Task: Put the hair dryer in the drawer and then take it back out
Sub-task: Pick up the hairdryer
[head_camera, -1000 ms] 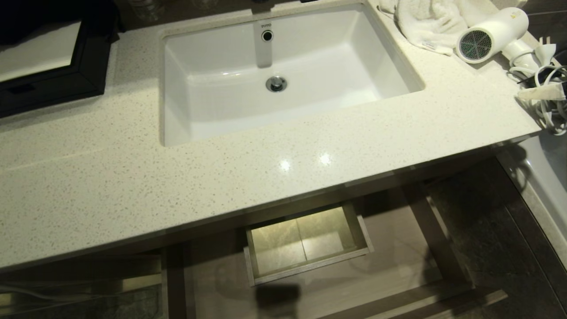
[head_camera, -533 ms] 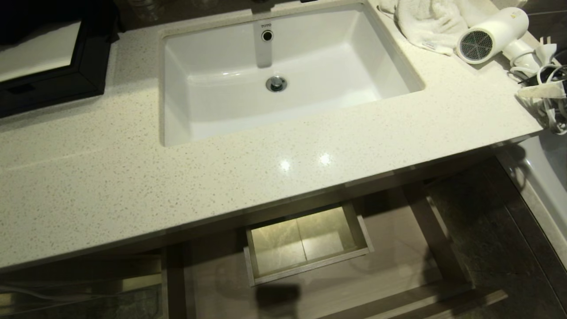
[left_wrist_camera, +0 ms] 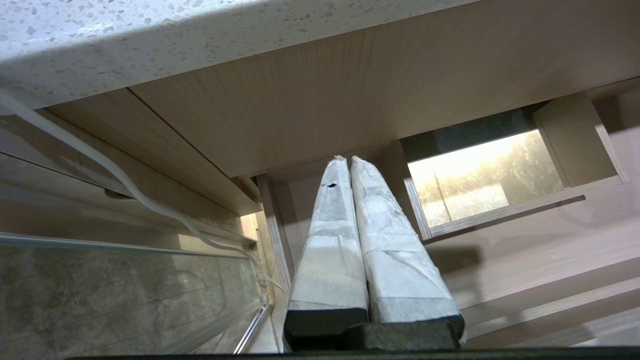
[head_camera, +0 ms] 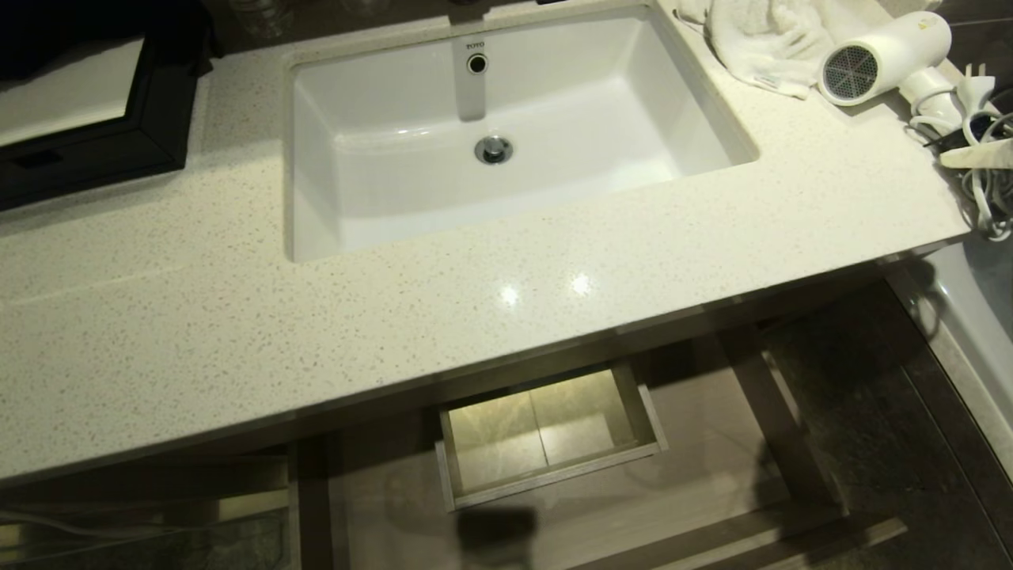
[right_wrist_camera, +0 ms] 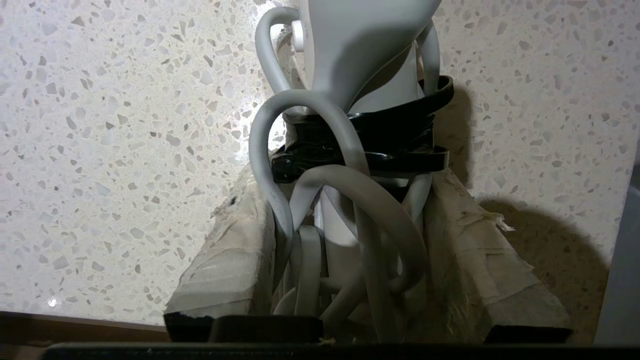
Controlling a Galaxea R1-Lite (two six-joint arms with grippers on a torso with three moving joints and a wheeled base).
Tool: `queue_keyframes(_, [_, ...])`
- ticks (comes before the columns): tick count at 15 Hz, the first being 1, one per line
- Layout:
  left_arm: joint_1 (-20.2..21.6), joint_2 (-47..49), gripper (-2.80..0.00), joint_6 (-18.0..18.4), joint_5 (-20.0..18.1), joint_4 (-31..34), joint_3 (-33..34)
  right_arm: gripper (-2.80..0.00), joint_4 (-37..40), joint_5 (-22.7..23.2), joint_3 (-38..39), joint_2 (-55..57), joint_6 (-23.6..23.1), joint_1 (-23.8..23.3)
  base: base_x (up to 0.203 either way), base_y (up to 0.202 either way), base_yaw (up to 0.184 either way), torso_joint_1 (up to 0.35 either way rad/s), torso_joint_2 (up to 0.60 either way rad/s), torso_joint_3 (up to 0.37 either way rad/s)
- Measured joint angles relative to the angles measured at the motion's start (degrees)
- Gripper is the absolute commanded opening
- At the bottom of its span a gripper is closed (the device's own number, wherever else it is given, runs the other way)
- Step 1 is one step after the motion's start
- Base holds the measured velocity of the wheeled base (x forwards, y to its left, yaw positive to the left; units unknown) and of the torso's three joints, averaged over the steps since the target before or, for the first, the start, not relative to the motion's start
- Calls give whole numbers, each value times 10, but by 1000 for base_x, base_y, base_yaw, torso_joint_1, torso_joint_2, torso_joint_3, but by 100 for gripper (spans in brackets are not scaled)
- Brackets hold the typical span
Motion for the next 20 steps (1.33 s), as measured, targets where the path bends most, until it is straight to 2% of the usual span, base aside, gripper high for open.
queue_keyframes(17, [0,0,-280,0,0,0,0,-280,59,-4,11,-113,5,18,0,0,0,0,0,0])
queue_keyframes(20, [0,0,-280,0,0,0,0,-280,70,-33,13,-134,4,18,0,0,0,0,0,0])
